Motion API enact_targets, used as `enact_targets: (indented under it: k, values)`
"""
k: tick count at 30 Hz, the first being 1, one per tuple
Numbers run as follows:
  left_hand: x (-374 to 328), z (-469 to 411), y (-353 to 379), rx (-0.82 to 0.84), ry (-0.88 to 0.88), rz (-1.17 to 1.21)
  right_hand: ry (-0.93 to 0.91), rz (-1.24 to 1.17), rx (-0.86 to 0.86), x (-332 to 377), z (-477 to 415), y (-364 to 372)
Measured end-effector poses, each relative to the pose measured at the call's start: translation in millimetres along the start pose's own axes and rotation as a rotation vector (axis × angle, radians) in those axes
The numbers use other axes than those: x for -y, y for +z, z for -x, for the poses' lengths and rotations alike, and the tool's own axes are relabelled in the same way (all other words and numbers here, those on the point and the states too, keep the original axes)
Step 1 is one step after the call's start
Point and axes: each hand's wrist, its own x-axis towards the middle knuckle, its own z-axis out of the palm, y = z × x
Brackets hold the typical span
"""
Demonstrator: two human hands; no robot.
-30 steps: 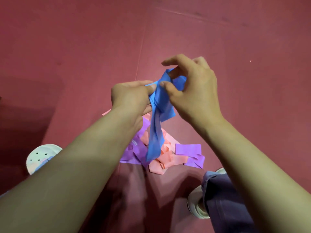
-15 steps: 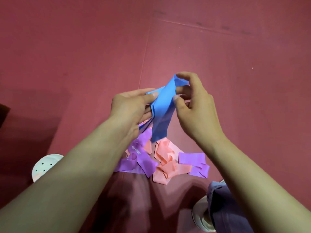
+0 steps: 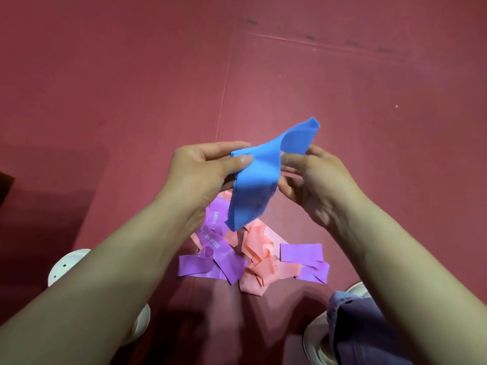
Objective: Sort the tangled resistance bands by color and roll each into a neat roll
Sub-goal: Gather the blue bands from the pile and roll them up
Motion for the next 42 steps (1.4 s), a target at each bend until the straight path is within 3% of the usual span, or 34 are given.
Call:
enact_targets:
  k: [8,14,21,27,42]
  values:
    - [0,-5,-16,0.038,-0.069,-0.081,-0.287,0.405,0.050,2,5,-17]
    - [8,-11,-15,-0.040,-0.008,-0.147,-0.404,0.437,0.135,2,5,-13]
    - [9,-17,-14,-0.130,0.035,-0.050,-0.528,0.530,0.079,6,4,-17]
    - [8,-14,-5,-0.074,0.099,-0.063,-0.441,0.815,0.188,1,4,-20]
    - [7,-9,4,0.001,-0.061,0.138,-0.478,0.763,0.233,-1,6,-25]
